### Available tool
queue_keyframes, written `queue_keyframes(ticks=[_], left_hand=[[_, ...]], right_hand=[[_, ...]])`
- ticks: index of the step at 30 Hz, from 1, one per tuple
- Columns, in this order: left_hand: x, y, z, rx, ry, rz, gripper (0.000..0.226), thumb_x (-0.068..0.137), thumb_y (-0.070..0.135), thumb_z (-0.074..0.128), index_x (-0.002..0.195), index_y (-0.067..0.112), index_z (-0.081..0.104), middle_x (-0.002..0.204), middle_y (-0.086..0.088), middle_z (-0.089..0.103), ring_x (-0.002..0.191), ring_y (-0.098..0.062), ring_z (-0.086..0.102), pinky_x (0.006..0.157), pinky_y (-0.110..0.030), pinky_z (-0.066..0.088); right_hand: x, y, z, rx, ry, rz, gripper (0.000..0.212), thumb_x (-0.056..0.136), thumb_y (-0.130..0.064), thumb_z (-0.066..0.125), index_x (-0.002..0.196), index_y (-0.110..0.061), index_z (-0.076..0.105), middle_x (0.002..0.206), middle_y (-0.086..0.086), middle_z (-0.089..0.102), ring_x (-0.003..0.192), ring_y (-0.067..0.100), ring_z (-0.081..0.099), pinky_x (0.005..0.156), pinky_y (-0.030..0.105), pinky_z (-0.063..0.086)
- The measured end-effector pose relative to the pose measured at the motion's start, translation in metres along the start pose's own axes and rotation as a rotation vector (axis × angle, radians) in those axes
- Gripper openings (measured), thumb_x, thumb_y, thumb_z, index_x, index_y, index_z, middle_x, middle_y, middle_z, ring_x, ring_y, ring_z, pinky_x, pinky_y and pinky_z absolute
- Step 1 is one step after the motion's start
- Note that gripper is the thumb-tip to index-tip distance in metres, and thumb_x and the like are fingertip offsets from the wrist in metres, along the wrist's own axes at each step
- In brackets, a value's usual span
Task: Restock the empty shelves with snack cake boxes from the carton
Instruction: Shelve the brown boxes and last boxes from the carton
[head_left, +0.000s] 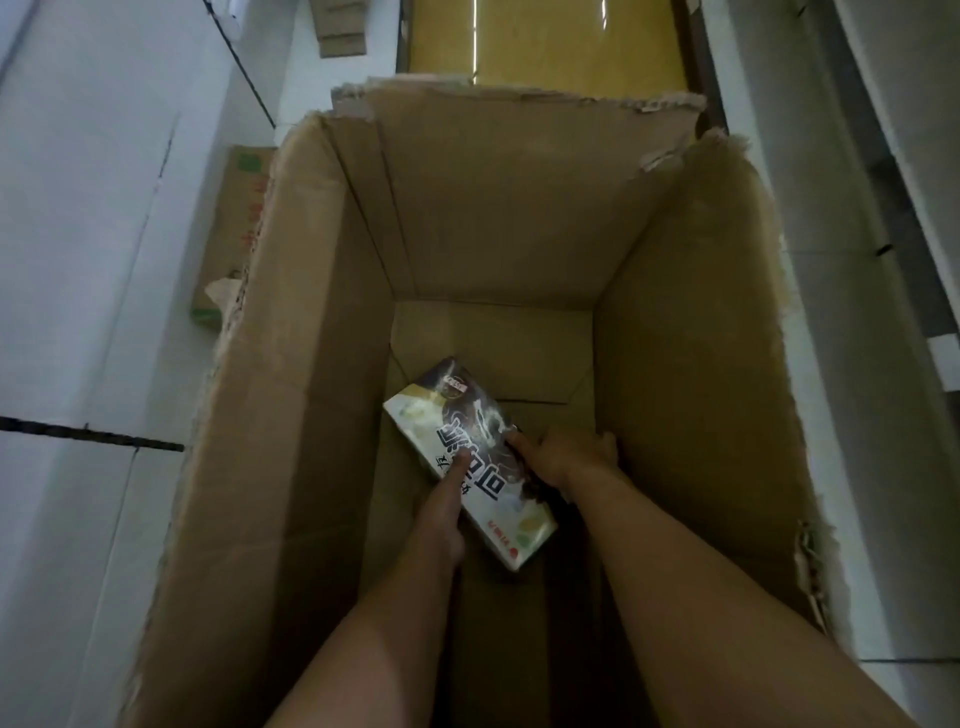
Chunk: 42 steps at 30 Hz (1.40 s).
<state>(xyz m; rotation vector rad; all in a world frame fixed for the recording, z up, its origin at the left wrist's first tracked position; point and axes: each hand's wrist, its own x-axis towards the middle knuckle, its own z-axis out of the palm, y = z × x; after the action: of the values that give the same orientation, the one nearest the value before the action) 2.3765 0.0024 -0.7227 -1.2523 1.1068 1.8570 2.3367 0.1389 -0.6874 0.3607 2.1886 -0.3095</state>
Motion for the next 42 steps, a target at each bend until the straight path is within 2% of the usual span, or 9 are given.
queue_keyframes(ticks=[4,9,12,17,24,30,35,39,42], left_hand=[[-0.024,0.014,0.002,0.152,-0.013,0.013,0.05,0.087,0.033,0.066,0.129,0.008,0.054,0.112,-0.019,0.067,0.086,-0.03,0.067,0.067,-0.038,0.053],[-0.081,0.05,0.015,0.462,-0.083,0.157,0.043,0.082,0.025,0.073,0.115,0.007,0.052,0.085,-0.012,0.071,0.063,-0.023,0.07,0.048,-0.029,0.053],[-0.117,0.077,0.031,0.565,-0.198,0.153,0.054,0.078,0.036,0.074,0.119,0.006,0.056,0.094,-0.013,0.073,0.074,-0.026,0.071,0.058,-0.033,0.055],[-0.184,0.101,0.058,0.663,-0.27,0.207,0.05,0.078,0.045,0.072,0.114,0.014,0.055,0.091,-0.011,0.074,0.076,-0.027,0.071,0.063,-0.036,0.056],[-0.251,0.123,0.071,0.929,-0.175,0.674,0.068,0.075,0.045,0.076,0.128,0.011,0.053,0.112,-0.006,0.064,0.096,-0.022,0.065,0.089,-0.04,0.054],[-0.31,0.103,0.072,0.567,-0.265,0.572,0.076,0.079,0.042,0.072,0.14,0.016,0.033,0.126,-0.011,0.058,0.109,-0.028,0.06,0.096,-0.042,0.048],[-0.357,0.083,0.097,0.506,-0.5,0.496,0.045,0.081,0.031,0.072,0.12,0.016,0.054,0.101,-0.01,0.072,0.084,-0.028,0.07,0.061,-0.036,0.055],[-0.388,0.059,0.114,0.635,-0.619,0.505,0.039,0.082,0.026,0.07,0.117,0.011,0.059,0.102,-0.014,0.073,0.086,-0.033,0.071,0.063,-0.037,0.057],[-0.406,0.021,0.126,0.747,-0.69,0.479,0.042,0.08,0.027,0.071,0.118,0.011,0.059,0.1,-0.015,0.073,0.087,-0.034,0.071,0.068,-0.04,0.057]], right_hand=[[-0.028,0.004,0.001,0.144,-0.089,0.054,0.067,0.091,-0.07,0.022,0.107,-0.02,0.063,0.111,0.005,0.063,0.101,0.024,0.058,0.092,0.036,0.042],[-0.072,0.002,-0.027,0.751,0.009,0.093,0.058,0.087,-0.071,0.035,0.104,-0.022,0.061,0.107,0.006,0.065,0.099,0.026,0.061,0.091,0.037,0.047],[-0.096,-0.001,-0.047,1.096,0.162,0.148,0.071,0.081,-0.073,0.046,0.116,-0.013,0.062,0.111,0.011,0.067,0.101,0.029,0.063,0.096,0.045,0.048],[-0.15,-0.002,-0.075,1.454,0.273,0.147,0.046,0.092,-0.057,0.045,0.091,-0.014,0.063,0.09,0.01,0.068,0.088,0.028,0.064,0.086,0.038,0.051],[-0.218,-0.001,-0.11,1.741,0.534,0.202,0.064,0.091,-0.065,0.035,0.102,-0.007,0.059,0.102,0.016,0.068,0.092,0.034,0.065,0.09,0.049,0.052],[-0.285,0.018,-0.116,2.145,0.495,0.156,0.05,0.096,-0.056,0.036,0.11,-0.01,0.049,0.102,0.014,0.063,0.1,0.033,0.061,0.097,0.048,0.048],[-0.34,0.058,-0.111,2.126,0.552,0.113,0.036,0.096,-0.042,0.05,0.114,-0.012,0.049,0.108,0.011,0.06,0.092,0.026,0.056,0.084,0.038,0.043],[-0.382,0.125,-0.099,1.888,0.942,0.369,0.08,0.078,-0.028,0.074,0.142,-0.008,0.031,0.135,0.021,0.05,0.112,0.037,0.057,0.092,0.046,0.048],[-0.423,0.171,-0.075,1.793,0.952,0.302,0.062,0.083,-0.034,0.069,0.133,-0.005,0.046,0.121,0.02,0.06,0.105,0.037,0.061,0.095,0.049,0.049]])
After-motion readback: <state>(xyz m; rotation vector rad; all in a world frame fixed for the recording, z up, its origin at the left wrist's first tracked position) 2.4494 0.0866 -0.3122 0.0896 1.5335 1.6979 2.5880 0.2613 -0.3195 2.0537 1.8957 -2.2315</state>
